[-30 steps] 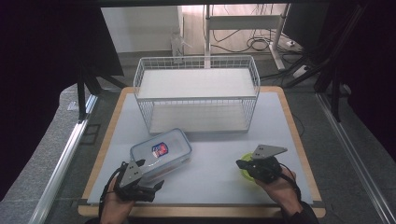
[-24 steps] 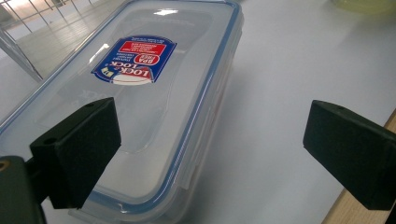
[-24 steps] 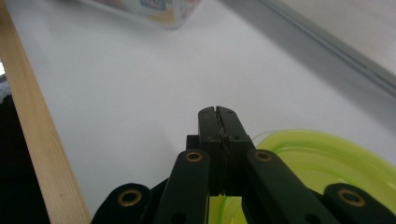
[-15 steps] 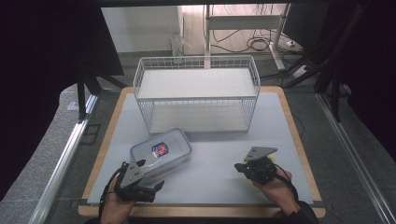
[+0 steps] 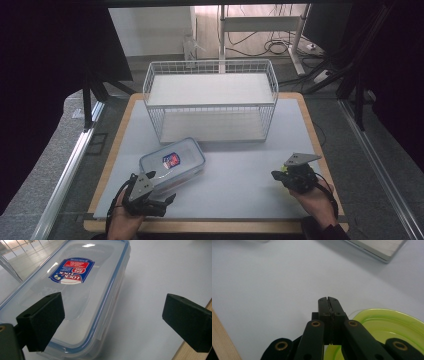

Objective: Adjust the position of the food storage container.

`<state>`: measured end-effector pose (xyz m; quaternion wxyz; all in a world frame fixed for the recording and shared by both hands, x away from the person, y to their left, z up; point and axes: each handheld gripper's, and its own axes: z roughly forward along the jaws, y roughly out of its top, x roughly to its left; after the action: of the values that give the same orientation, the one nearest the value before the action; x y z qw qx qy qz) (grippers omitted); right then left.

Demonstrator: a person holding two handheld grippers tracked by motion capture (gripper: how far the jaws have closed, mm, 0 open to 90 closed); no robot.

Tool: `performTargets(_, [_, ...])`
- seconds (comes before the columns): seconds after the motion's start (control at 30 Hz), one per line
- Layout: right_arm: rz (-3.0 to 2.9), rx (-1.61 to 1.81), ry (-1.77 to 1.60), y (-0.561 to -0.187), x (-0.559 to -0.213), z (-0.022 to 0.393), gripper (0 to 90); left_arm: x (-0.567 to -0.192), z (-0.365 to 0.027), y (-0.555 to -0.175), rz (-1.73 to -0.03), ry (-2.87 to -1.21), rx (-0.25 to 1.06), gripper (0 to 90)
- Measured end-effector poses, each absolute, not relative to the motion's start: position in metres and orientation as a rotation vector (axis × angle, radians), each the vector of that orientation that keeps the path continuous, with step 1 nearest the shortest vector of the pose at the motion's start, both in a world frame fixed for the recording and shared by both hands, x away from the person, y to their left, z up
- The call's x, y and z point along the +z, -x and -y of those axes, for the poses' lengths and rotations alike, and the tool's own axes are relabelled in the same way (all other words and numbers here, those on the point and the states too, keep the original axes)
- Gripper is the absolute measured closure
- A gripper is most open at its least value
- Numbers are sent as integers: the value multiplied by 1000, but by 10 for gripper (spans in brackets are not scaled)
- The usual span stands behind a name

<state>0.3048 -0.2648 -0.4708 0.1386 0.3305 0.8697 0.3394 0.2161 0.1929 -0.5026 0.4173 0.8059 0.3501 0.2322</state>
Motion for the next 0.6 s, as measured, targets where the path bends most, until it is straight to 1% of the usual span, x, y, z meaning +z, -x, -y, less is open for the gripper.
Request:
performTargets(0.23, [-2499, 990, -1011, -304, -471, 277, 900, -503, -192, -216, -881, -2026, 574, 43])
performTargets(0.4, [-2497, 1026, -991, -303, -468, 272, 889, -499, -194, -216, -903, -2019, 550, 41])
performTargets(0.5, [-2499, 1055, -972, -302, -465, 264, 887, -494, -202, -215, -926, -1994, 552, 36])
performTargets(0.57, [-2513, 1063, -948, -303, -465, 258, 878, -491, -211, -216, -953, -1975, 548, 59])
performTargets(0.6, [-2517, 1065, -937, -303, -465, 254, 875, -490, -217, -216, -966, -1966, 554, 89])
